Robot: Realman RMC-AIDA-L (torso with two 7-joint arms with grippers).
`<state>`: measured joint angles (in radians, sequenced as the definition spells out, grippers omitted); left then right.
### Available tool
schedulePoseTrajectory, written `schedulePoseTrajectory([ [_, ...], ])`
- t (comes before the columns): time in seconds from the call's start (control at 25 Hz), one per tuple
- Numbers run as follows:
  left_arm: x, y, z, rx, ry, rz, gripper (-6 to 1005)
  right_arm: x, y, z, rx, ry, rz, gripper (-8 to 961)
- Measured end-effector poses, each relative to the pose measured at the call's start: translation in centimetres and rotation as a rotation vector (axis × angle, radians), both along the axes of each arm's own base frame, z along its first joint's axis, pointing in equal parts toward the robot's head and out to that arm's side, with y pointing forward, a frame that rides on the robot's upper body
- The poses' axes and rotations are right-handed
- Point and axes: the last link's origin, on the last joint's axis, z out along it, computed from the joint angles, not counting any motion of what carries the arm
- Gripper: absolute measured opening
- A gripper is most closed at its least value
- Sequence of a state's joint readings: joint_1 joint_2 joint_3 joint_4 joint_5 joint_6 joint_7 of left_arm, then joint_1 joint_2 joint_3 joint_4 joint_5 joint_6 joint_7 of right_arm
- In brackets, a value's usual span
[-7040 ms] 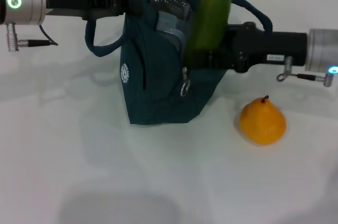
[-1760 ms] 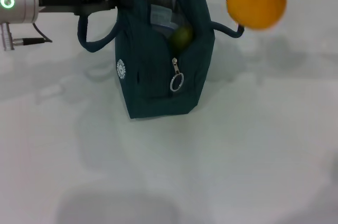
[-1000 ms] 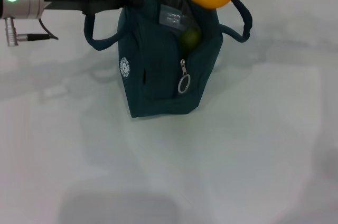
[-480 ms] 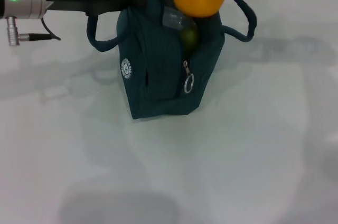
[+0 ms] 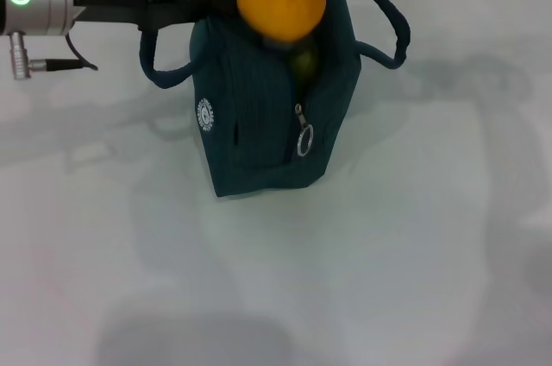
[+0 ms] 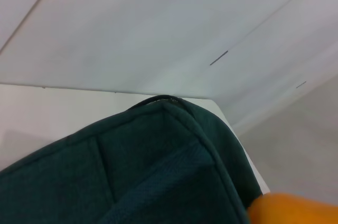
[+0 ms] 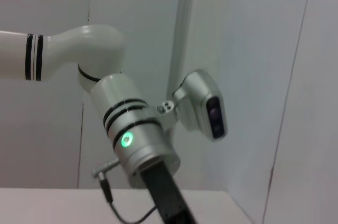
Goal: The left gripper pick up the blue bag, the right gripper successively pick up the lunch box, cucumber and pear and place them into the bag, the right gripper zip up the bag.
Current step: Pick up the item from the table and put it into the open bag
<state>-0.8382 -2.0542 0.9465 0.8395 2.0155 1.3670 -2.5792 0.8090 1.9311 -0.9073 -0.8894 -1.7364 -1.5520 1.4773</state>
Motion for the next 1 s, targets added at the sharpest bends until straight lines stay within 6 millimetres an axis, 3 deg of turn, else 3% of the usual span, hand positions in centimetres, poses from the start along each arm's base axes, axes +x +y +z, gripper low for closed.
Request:
schedulePoseTrajectory([
  [0.52,0.2,-0.2,-0.1,-0.015,-0.013,-0.002,44,5.1,-1.6,-5.1,-0.134,-0.035,-0.153,59],
  [0.76,-0.1,-0.3,-0.1,-0.015,-0.012,-0.001,45,7.2,-2.2,-5.3,-0.166,-0.07,-0.239,61],
  [1.0,-0.3,-0.4,0.0,-0.013,-0.011,0.001,44,7.6,-2.6,-4.3,-0.12,0.005,-0.275,63],
])
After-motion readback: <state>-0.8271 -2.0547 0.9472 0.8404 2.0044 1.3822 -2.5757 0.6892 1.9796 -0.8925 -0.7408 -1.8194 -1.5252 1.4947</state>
